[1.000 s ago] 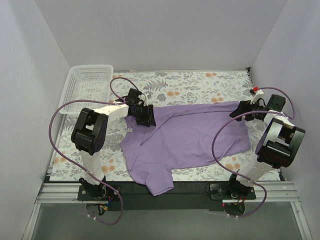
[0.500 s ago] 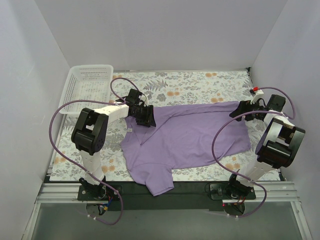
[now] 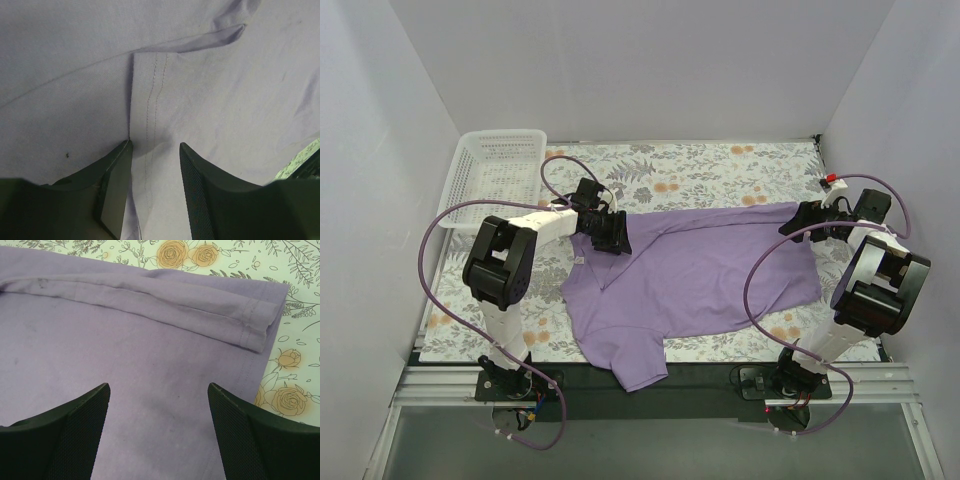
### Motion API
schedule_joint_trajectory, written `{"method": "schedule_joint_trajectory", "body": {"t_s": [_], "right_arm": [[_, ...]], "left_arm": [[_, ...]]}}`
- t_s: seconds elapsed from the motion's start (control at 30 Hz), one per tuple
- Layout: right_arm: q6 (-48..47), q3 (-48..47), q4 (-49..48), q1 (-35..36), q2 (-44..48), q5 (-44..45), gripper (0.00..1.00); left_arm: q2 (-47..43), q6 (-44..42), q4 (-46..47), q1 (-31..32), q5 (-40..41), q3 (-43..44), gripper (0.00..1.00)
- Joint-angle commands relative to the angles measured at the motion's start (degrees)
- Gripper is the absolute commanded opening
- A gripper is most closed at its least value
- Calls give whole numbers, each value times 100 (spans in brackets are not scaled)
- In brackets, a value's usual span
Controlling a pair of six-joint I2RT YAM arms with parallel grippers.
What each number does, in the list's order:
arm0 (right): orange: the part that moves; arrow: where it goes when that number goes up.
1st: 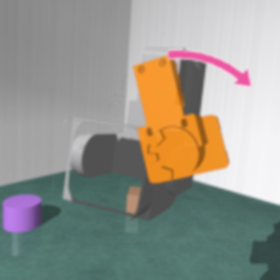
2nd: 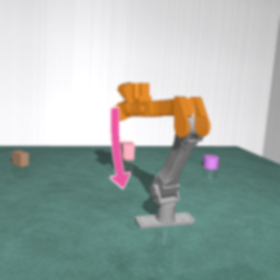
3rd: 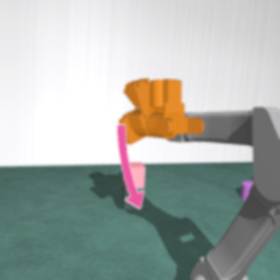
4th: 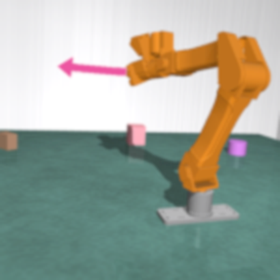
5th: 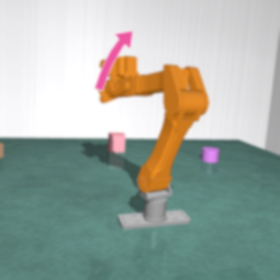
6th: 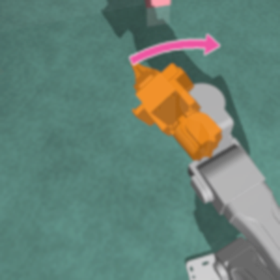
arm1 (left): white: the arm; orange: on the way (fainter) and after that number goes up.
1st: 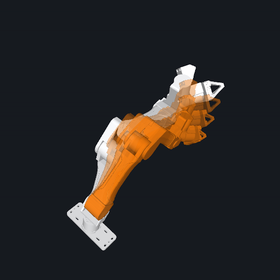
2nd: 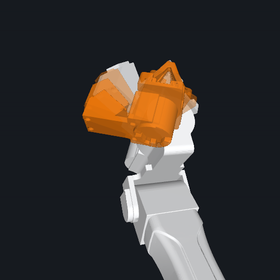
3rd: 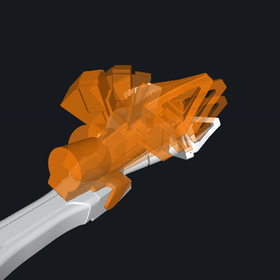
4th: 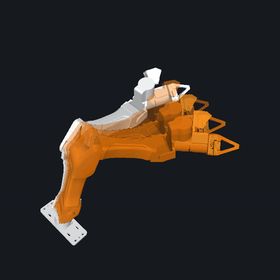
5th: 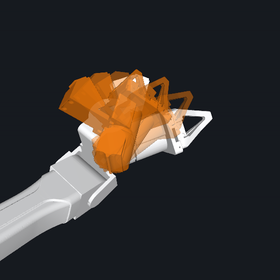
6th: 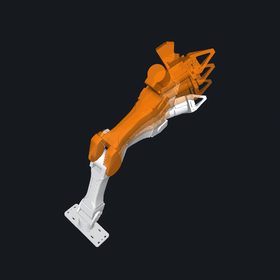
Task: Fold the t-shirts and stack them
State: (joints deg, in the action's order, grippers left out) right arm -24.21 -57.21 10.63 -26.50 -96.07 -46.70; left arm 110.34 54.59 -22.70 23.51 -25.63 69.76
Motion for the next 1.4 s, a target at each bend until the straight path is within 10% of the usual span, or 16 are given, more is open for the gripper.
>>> {"method": "schedule_joint_trajectory", "body": {"t_s": [0.0,0.87,1.37], "right_arm": [[-31,17,88,5,-17,-147,86],[-31,17,88,-4,9,-155,85],[-31,8,106,-13,9,-164,85]], "left_arm": [[-294,-62,-42,57,49,-76,41],[-347,-89,-68,101,32,-129,38],[-487,-89,-86,137,-241,-173,0]]}}
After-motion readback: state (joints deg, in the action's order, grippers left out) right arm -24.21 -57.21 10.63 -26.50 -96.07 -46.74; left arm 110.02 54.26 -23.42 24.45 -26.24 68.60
